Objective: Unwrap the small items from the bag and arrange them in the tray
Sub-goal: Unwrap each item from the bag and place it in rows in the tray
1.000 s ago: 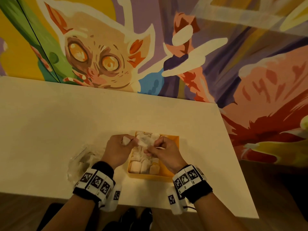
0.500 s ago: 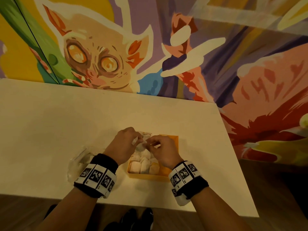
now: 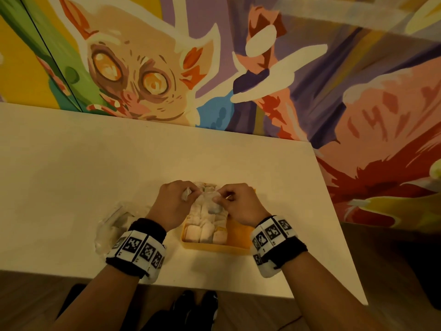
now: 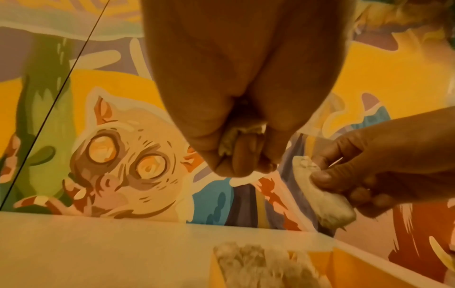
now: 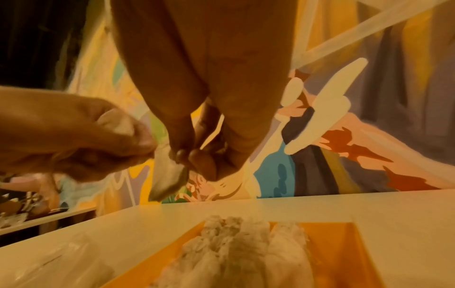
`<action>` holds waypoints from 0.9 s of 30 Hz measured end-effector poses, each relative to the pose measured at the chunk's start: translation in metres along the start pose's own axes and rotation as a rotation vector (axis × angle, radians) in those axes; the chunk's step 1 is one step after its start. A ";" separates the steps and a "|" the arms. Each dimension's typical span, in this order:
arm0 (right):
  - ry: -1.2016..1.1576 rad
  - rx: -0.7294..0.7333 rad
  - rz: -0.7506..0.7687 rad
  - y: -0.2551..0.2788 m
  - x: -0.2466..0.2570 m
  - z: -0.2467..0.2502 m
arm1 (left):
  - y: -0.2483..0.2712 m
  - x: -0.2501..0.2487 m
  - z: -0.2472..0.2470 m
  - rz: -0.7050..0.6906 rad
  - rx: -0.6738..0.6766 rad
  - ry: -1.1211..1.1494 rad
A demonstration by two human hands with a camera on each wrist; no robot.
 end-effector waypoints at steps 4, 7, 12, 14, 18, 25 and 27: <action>0.160 -0.022 -0.125 -0.013 -0.025 0.023 | 0.008 0.040 -0.021 0.209 0.129 -0.089; 0.410 0.020 -0.240 -0.022 -0.046 0.028 | 0.018 0.071 -0.041 0.308 0.220 -0.203; 0.661 0.179 -0.427 -0.027 -0.070 0.009 | 0.031 0.092 -0.062 0.383 0.325 -0.332; 0.662 0.201 -0.476 -0.029 -0.082 -0.001 | 0.032 0.092 -0.064 0.382 0.323 -0.349; 0.710 0.194 -0.506 -0.035 -0.103 -0.019 | 0.030 0.092 -0.069 0.353 0.341 -0.418; 0.666 0.172 -0.475 -0.036 -0.101 -0.025 | 0.027 0.100 -0.077 0.304 0.352 -0.429; 0.691 0.138 -0.486 -0.034 -0.092 -0.017 | 0.027 0.105 -0.080 0.313 0.344 -0.409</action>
Point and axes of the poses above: each hand's wrist, its own y-axis away from the middle knuckle, its own z-axis out of the back of the hand, x = y × z, the point moved 8 cm from there along -y, towards the middle knuckle, and after that the axes turned 2 degrees about -y, right-handed, at the moved point
